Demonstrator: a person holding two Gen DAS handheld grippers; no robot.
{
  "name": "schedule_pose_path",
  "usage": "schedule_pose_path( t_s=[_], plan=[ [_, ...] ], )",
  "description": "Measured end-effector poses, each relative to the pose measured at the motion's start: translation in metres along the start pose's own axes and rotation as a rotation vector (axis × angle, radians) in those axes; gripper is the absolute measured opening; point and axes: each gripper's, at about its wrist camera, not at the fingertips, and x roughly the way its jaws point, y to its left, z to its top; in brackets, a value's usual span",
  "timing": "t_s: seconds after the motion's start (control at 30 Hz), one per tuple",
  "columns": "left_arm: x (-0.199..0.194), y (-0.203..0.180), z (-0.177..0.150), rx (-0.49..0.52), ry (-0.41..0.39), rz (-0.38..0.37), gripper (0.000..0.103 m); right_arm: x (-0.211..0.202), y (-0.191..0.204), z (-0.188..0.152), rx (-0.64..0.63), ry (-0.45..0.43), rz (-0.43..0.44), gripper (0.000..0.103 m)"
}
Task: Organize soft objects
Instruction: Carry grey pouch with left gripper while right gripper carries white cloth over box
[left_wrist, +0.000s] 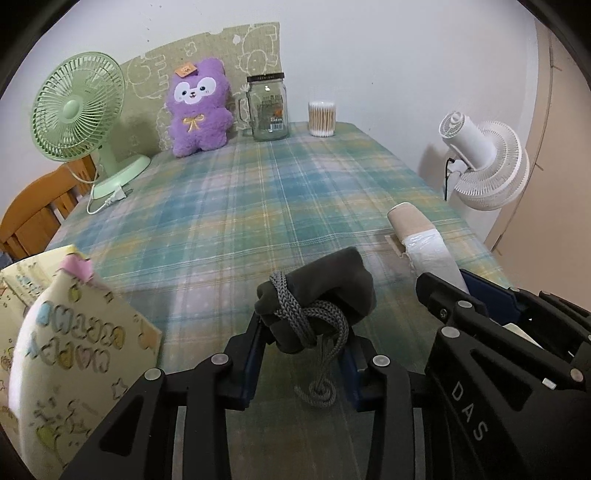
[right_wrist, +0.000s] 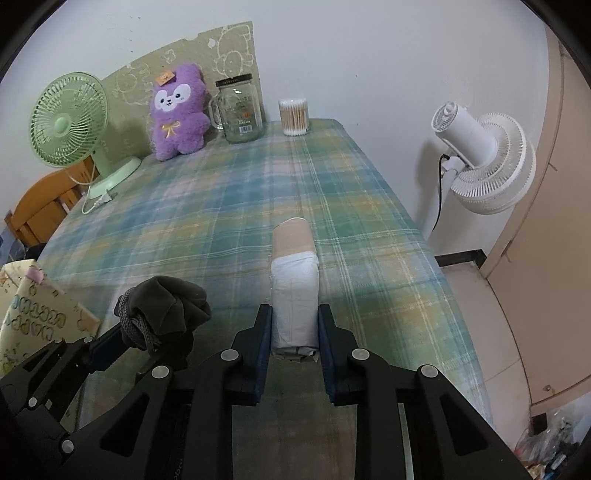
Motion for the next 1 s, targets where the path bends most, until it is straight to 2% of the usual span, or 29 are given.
schedule_pose_path(
  t_s=[1.0],
  plan=[
    [-0.111,0.018,-0.026,0.038,-0.157,-0.046,0.036,-0.121,0.029,-0.03,0.032,-0.157,-0.034,0.027]
  ],
)
